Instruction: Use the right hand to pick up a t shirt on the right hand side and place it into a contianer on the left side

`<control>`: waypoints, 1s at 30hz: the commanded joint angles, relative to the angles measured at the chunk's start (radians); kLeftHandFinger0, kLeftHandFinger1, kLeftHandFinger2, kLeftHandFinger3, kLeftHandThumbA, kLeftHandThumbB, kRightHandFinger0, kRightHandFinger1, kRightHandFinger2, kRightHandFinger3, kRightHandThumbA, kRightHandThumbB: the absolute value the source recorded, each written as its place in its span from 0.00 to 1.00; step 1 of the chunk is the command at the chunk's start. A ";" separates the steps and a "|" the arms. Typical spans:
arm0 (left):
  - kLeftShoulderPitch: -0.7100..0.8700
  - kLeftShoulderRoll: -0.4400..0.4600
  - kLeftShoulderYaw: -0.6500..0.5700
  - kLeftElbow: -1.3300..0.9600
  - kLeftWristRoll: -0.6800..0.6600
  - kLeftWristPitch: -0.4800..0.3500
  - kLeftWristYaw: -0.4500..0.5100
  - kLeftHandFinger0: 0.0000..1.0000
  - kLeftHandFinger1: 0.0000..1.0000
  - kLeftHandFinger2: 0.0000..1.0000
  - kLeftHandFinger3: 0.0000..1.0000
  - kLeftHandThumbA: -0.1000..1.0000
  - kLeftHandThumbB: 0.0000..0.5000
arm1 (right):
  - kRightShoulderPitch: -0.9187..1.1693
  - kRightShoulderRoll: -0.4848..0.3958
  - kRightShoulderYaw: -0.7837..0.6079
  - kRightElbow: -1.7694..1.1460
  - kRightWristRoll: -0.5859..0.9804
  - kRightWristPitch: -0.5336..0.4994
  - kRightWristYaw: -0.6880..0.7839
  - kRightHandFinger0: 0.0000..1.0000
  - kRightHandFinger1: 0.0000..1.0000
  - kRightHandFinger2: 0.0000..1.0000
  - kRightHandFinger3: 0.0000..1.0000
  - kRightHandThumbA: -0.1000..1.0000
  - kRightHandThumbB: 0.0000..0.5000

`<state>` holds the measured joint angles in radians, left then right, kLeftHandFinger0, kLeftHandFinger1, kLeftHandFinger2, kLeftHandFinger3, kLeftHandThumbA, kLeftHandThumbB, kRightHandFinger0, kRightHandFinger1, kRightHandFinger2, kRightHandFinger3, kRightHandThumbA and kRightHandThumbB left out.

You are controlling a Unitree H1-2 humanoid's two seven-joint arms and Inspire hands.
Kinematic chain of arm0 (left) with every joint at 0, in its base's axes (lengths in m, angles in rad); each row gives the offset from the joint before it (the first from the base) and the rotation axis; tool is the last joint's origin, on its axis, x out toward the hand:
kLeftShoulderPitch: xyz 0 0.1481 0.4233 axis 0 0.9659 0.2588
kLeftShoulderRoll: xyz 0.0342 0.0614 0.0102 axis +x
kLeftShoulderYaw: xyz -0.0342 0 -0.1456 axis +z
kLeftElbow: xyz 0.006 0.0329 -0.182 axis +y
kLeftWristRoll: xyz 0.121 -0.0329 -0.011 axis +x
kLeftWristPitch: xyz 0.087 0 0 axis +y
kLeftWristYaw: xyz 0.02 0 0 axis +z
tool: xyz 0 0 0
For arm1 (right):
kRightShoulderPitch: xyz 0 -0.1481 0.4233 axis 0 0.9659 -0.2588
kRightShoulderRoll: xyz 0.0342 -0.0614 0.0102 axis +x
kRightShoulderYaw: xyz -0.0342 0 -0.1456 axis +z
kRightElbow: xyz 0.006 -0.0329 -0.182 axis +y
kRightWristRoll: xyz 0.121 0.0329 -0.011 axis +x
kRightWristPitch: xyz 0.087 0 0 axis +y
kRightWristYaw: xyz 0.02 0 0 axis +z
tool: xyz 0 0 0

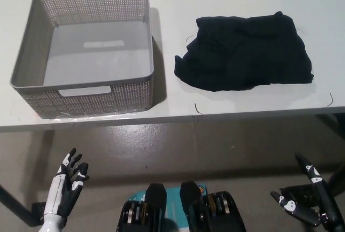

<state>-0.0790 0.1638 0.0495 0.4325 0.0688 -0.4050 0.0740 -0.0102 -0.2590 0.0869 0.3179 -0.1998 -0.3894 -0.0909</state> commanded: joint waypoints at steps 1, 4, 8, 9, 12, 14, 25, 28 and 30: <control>-0.019 0.025 -0.007 -0.014 0.008 -0.065 0.030 0.74 0.88 0.95 1.00 0.80 0.74 | 0.007 -0.002 -0.036 -0.157 -0.341 -0.080 -0.231 1.00 1.00 1.00 1.00 0.89 0.74; -0.016 0.030 -0.010 -0.020 0.009 -0.065 0.028 0.76 0.88 0.97 1.00 0.81 0.71 | -0.028 0.018 -0.063 -0.252 -0.434 -0.001 -0.289 1.00 1.00 1.00 1.00 0.81 0.85; -0.021 0.027 -0.001 -0.017 0.002 -0.065 0.029 0.74 0.87 0.95 1.00 0.80 0.74 | -0.086 0.021 -0.080 -0.313 -0.461 0.076 -0.269 1.00 1.00 1.00 1.00 0.71 0.91; -0.020 0.027 -0.001 -0.016 0.002 -0.065 0.029 0.74 0.87 0.95 1.00 0.80 0.74 | -0.098 0.019 -0.081 -0.319 -0.457 0.089 -0.258 1.00 1.00 1.00 1.00 0.71 0.91; -0.022 0.027 0.000 -0.009 0.002 -0.065 0.033 0.73 0.87 0.94 1.00 0.79 0.75 | -0.160 0.011 -0.082 -0.332 -0.483 0.150 -0.233 1.00 1.00 1.00 1.00 0.71 0.96; -0.022 0.026 0.003 -0.010 -0.004 -0.065 0.031 0.72 0.86 0.94 1.00 0.79 0.77 | -0.226 0.010 -0.076 -0.327 -0.512 0.201 -0.212 1.00 1.00 1.00 1.00 0.71 0.98; -0.016 0.030 -0.003 -0.018 -0.002 -0.065 0.028 0.73 0.86 0.96 1.00 0.77 0.69 | -0.486 0.009 -0.018 -0.205 -0.646 0.376 -0.167 1.00 1.00 1.00 1.00 0.71 1.00; -0.017 0.027 -0.002 -0.021 -0.011 -0.065 0.019 0.74 0.87 0.96 1.00 0.77 0.71 | -0.521 0.006 -0.010 -0.169 -0.646 0.387 -0.171 1.00 1.00 1.00 1.00 0.69 1.00; -0.020 0.032 -0.009 -0.019 0.008 -0.065 0.037 0.73 0.87 0.95 1.00 0.79 0.71 | -0.575 0.005 0.007 -0.111 -0.653 0.404 -0.170 1.00 1.00 1.00 1.00 0.66 1.00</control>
<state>-0.0834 0.1703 0.0488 0.4385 0.0693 -0.4251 0.0810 -0.5043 -0.2373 0.0761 0.1620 -0.7843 -0.0597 -0.2326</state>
